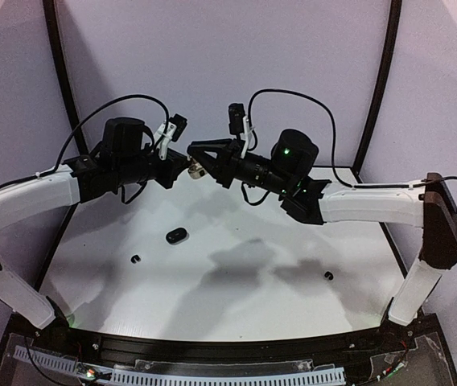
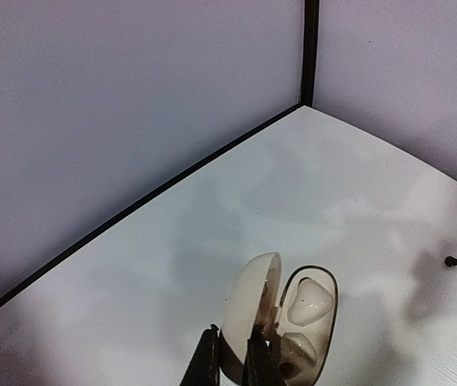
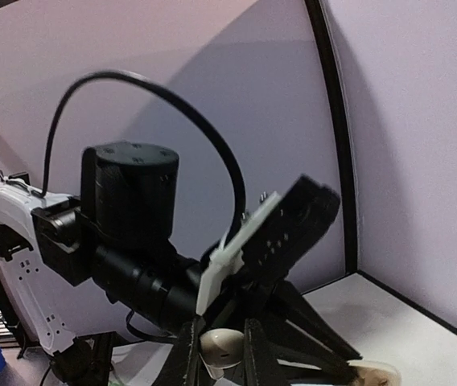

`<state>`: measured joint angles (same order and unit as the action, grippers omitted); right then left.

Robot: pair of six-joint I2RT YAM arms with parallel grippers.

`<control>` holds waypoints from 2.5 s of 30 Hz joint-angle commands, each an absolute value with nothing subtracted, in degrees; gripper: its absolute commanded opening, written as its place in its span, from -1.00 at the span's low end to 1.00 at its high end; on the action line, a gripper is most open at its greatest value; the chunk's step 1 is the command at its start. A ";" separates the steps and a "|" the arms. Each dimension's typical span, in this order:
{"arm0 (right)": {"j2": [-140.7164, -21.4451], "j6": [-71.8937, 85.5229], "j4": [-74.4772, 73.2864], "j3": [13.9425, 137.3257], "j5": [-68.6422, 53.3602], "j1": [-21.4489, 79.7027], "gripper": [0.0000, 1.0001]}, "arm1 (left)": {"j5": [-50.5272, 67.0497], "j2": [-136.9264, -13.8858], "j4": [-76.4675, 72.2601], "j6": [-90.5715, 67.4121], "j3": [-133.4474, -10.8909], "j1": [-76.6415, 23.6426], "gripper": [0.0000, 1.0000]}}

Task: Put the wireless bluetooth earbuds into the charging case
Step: Insert the left earbud into the left side groove of the charging case.

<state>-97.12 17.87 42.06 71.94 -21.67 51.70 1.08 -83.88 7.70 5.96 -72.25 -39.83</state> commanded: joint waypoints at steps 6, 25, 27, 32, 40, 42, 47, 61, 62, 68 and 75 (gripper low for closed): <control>-101.41 17.59 46.51 70.10 -17.76 52.22 -1.00 | 0.68 -81.17 6.12 5.34 -73.38 -39.38 -0.98; -105.90 12.74 49.73 72.79 -11.93 51.10 -1.00 | 0.70 -80.89 5.90 5.03 -72.96 -38.71 -0.98; -105.91 12.26 49.38 73.23 -12.26 50.85 -1.00 | 0.69 -81.06 5.92 4.76 -73.03 -38.56 -0.98; -106.30 12.22 49.91 72.80 -10.90 50.35 -1.00 | 0.70 -81.02 5.70 5.06 -73.33 -38.42 -0.98; -108.43 12.83 51.95 74.35 -11.72 50.12 -1.00 | 1.29 -81.22 6.29 3.79 -73.87 -38.06 -0.98; -108.86 13.16 52.24 74.62 -12.10 50.17 -1.00 | 1.53 -81.21 6.31 3.18 -73.95 -38.06 -0.98; -109.63 13.62 51.58 74.51 -13.00 50.28 -1.00 | 1.60 -81.09 5.99 3.08 -73.80 -38.06 -0.98; -110.86 11.82 51.15 74.51 -9.51 50.36 -1.00 | 4.39 -81.14 5.95 0.31 -73.74 -37.97 -0.98; -111.03 11.86 51.07 74.66 -9.38 50.44 -1.00 | 4.39 -81.13 5.79 0.33 -73.74 -37.95 -0.98; -111.90 11.54 51.06 74.91 -7.98 50.63 -1.00 | 5.21 -80.95 4.87 -1.50 -73.74 -37.97 -0.98; -112.15 10.22 50.87 75.15 -6.26 50.68 -1.00 | 5.98 -80.74 5.92 -3.57 -73.74 -37.97 -0.98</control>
